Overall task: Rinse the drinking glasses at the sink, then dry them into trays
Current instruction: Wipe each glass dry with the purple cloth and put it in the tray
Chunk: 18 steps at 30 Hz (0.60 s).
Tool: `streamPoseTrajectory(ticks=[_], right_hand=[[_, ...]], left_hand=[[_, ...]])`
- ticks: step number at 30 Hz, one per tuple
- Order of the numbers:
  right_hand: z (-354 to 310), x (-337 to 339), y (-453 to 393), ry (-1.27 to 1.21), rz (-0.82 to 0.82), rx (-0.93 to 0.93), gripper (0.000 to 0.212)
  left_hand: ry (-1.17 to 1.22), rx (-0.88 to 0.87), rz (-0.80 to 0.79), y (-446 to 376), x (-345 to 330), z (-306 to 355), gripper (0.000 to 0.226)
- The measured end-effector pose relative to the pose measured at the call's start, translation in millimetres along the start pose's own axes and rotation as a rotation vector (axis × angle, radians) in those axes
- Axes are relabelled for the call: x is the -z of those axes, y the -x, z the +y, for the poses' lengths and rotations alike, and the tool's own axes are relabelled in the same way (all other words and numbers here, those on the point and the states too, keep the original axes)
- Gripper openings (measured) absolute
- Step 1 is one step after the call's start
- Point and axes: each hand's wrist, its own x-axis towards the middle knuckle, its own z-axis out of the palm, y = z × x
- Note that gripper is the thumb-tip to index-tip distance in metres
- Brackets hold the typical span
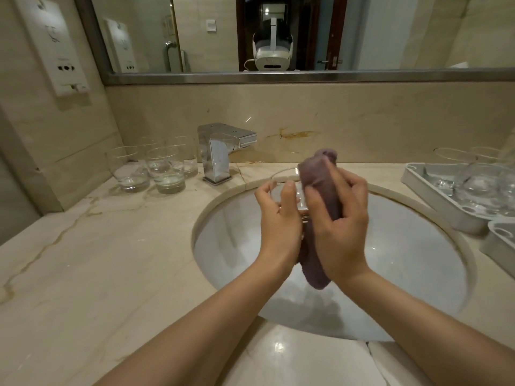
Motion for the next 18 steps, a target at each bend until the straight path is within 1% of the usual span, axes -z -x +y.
streamPoseTrajectory(ticks=[1,2,3,4,5,6,7,8,10,11,12,15,16,17,18], right_hand=[[-3,4,-6,-0.059,0.027,-0.082,0.037],[-5,8,-12,-0.140,0.038,-0.201,0.027],[-5,12,-17,-0.253,0.039,-0.355,0.020],[-3,15,-20,-0.376,0.039,-0.533,0.020],[-1,17,-23,-0.483,0.039,-0.696,0.026],[1,18,-24,-0.565,0.038,-0.821,0.033],[2,18,-25,-0.611,0.040,-0.904,0.037],[2,17,-26,-0.626,0.046,-0.949,0.037],[1,15,-25,-0.607,0.073,-0.984,0.027],[0,15,-24,-0.595,0.086,-0.992,0.021],[-1,16,-23,-0.590,0.097,-0.994,0.018],[-7,16,-22,-0.515,0.084,-0.913,0.020],[-10,15,-21,-0.447,0.057,-0.836,0.023],[-11,13,-18,-0.355,0.023,-0.720,0.027],[-13,10,-14,-0.234,-0.019,-0.560,0.031]], left_hand=[[0.001,-0.006,-0.013,2,-2,0,0.052],[-0.014,-0.012,-0.032,3,-4,-1,0.066],[-0.038,-0.013,-0.059,5,-5,-1,0.076],[-0.062,-0.015,-0.087,6,-6,-1,0.080],[-0.086,-0.017,-0.109,6,-6,-2,0.076],[-0.106,-0.017,-0.132,5,-5,-2,0.068],[-0.137,-0.013,-0.151,3,-3,-1,0.060],[-0.180,-0.010,-0.177,1,-2,1,0.060],[-0.272,-0.003,-0.212,-1,-1,3,0.076],[-0.321,0.002,-0.206,-1,1,3,0.084],[-0.355,0.011,-0.189,-2,1,4,0.087],[-0.340,-0.005,-0.139,-5,4,1,0.077],[-0.295,-0.012,-0.107,-6,5,0,0.070],[-0.244,-0.011,-0.069,-7,5,0,0.059],[-0.203,0.008,-0.030,-7,4,0,0.049]])
